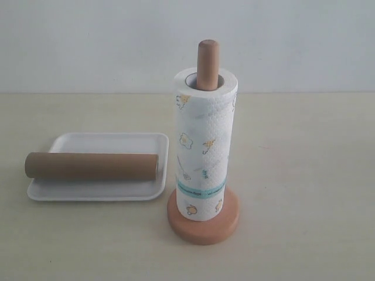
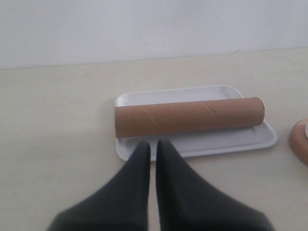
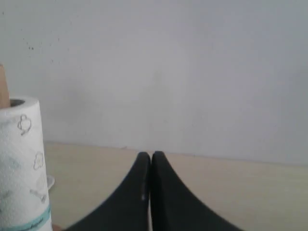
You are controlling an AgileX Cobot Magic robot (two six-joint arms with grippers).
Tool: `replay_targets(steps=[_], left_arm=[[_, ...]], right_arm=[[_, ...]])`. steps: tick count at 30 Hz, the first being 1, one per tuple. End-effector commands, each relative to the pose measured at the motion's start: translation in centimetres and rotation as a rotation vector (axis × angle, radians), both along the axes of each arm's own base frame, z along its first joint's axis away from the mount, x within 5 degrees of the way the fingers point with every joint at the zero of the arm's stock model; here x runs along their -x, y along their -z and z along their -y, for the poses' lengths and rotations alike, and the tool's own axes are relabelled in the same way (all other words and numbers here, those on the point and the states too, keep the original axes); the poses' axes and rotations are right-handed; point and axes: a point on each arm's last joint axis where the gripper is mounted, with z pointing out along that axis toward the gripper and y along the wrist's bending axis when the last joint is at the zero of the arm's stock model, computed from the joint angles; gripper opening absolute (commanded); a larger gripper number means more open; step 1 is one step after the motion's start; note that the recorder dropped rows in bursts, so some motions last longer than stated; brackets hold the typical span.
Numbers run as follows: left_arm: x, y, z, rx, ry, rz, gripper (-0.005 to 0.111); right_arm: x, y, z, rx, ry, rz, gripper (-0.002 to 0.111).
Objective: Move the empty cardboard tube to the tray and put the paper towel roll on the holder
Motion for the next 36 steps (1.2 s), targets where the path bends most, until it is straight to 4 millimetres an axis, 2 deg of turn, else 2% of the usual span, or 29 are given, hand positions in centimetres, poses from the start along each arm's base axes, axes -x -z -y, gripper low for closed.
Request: replay_targets(steps=[1, 8, 10, 13, 25, 36], left_arm=[[0.0, 0.1, 0.0, 0.006, -0.004, -0.001, 0.004], [0.0, 0.1, 0.0, 0.006, -0.004, -0.001, 0.004], [0.0, 0.1, 0.0, 0.006, -0.004, -0.001, 0.004], [0.0, 0.1, 0.0, 0.006, -0.004, -0.001, 0.004], [0.0, 0.1, 0.0, 0.006, -0.004, -0.001, 0.004], [0.0, 0.1, 0.0, 0.006, -0.004, -0.001, 0.004]], right_arm=[[-0.1, 1.5, 0.3, 0.015, 0.039, -0.148, 0.0], [-0.9, 6.2, 0.9, -0.03, 0.114, -0.283, 0.0], [-1.0, 5.8, 0.8, -0.035, 0.112, -0.236, 0.0], [-0.9, 6.5, 0.9, -0.022, 0.115, -0.305, 0.0], [-0.8, 6.8, 1.0, 0.022, 0.124, -0.332, 0.0], [-0.8, 6.9, 0.9, -0.034, 0.126, -0.358, 0.0]])
